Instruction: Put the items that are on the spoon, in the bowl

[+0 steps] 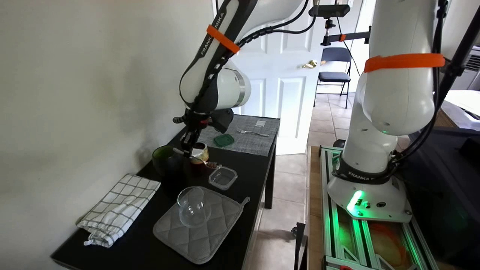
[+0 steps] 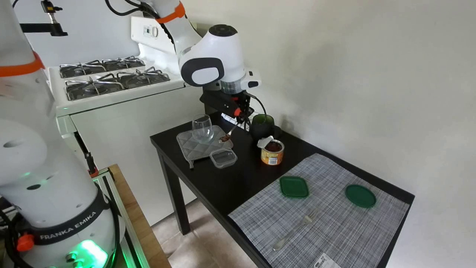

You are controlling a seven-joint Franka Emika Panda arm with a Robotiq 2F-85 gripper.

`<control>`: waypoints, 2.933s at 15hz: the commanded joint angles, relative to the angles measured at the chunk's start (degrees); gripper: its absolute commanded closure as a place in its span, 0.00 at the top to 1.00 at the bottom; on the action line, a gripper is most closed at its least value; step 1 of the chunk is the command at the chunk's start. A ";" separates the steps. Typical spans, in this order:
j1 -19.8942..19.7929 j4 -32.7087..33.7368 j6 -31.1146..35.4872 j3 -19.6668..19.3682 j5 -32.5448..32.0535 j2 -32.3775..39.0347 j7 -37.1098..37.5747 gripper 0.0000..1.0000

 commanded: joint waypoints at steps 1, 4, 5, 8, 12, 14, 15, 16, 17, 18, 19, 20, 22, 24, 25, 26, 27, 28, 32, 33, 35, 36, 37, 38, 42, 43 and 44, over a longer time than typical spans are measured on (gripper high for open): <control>-0.49 -2.80 1.99 1.85 6.60 -2.95 -6.76 0.03; -0.23 -3.88 3.43 2.10 10.64 -4.30 -11.32 0.03; -0.13 -4.06 3.56 2.22 12.29 -4.75 -13.10 0.03; 0.17 -4.31 3.41 2.35 17.86 -6.19 -18.89 0.03; 0.88 -4.69 2.38 2.15 25.71 -8.64 -27.43 0.03; 1.21 -4.76 2.20 2.02 29.48 -9.58 -31.50 0.03; 1.35 -4.77 2.13 1.96 31.43 -10.02 -33.56 0.03; 1.52 -4.65 1.97 1.86 33.65 -10.47 -35.81 0.03; 1.65 -4.60 1.73 1.77 35.52 -10.80 -37.81 0.03; 1.83 -4.53 1.58 1.69 37.59 -11.05 -40.13 0.03; 1.98 -4.48 1.27 1.61 39.49 -11.26 -42.21 0.03; 2.11 -4.37 1.08 1.54 41.42 -11.36 -44.31 0.03; 2.16 -4.02 0.58 1.35 44.92 -11.22 -48.25 0.03; 2.03 -3.68 -0.19 1.17 48.35 -10.96 -51.98 0.03; 1.94 -3.52 -0.35 1.15 50.03 -10.78 -53.81 0.03; 1.85 -3.46 -0.74 1.12 51.59 -10.70 -55.52 0.03; 1.83 -3.19 -1.00 1.09 53.58 -10.61 -57.59 0.03; 1.82 -3.00 -1.13 1.13 55.15 -10.38 -59.38 0.03; 1.49 -2.28 -2.44 1.02 62.05 -10.20 -66.67 0.03; 1.35 -2.27 -3.00 0.97 63.35 -10.12 -68.30 0.03; 1.21 -2.18 -3.70 0.81 66.02 -9.93 -71.50 0.03; 1.12 -2.22 -4.03 0.68 67.18 -9.91 -73.06 0.03; 1.02 -2.27 -4.29 0.53 68.31 -9.94 -74.51 0.03; 0.90 -2.41 -4.55 0.42 69.13 -10.01 -75.95 0.03; 0.28 -2.75 -6.49 -0.20 72.54 -10.20 -80.93 0.03; 0.18 -2.85 -6.84 -0.33 73.21 -10.23 -81.76 0.03; 0.15 -2.85 -6.62 -0.42 73.44 -9.88 -82.11 0.03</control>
